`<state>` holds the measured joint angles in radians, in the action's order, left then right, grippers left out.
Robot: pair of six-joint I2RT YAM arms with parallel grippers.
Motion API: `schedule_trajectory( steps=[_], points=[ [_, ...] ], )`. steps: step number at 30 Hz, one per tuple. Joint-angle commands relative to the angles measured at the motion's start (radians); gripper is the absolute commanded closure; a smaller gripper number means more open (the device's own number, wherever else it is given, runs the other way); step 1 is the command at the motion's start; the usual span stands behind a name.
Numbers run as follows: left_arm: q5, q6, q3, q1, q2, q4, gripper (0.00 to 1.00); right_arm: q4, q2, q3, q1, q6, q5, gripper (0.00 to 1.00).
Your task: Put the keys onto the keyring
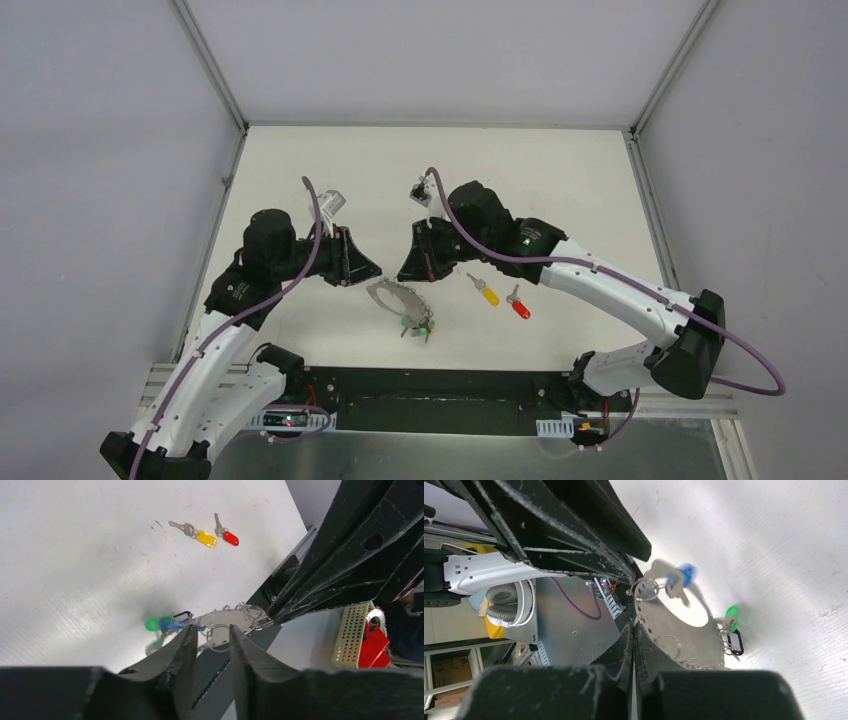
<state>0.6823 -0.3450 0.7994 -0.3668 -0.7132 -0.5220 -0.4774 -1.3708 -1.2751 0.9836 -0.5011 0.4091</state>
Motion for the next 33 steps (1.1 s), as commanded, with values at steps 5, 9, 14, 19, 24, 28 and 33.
schedule_trajectory(
  steps=[5, 9, 14, 19, 24, 28, 33],
  points=[
    [-0.007, 0.066, 0.023, -0.003, 0.053, 0.050, 0.55, 0.088, 0.058, 0.016, -0.012, 0.061, 0.032, 1.00],
    [0.068, 0.101, 0.024, -0.003, 0.065, 0.078, 0.54, 0.167, 0.091, 0.068, -0.015, 0.068, 0.028, 1.00],
    [0.210, 0.137, -0.021, -0.004, 0.061, 0.201, 0.56, 0.192, 0.102, 0.092, -0.018, 0.081, 0.045, 1.00],
    [0.344, 0.253, -0.090, -0.004, 0.078, 0.357, 0.56, 0.211, 0.111, 0.106, -0.022, 0.081, 0.065, 1.00],
    [0.373, 0.376, -0.124, -0.010, 0.081, 0.395, 0.56, 0.220, 0.113, 0.107, -0.023, 0.076, 0.080, 1.00],
    [0.454, 0.458, -0.144, -0.020, 0.060, 0.421, 0.63, 0.230, 0.109, 0.106, -0.023, 0.063, 0.096, 1.00],
    [0.419, 0.505, -0.159, -0.045, 0.044, 0.440, 0.65, 0.245, 0.102, 0.110, -0.023, 0.052, 0.121, 1.00]
  ],
)
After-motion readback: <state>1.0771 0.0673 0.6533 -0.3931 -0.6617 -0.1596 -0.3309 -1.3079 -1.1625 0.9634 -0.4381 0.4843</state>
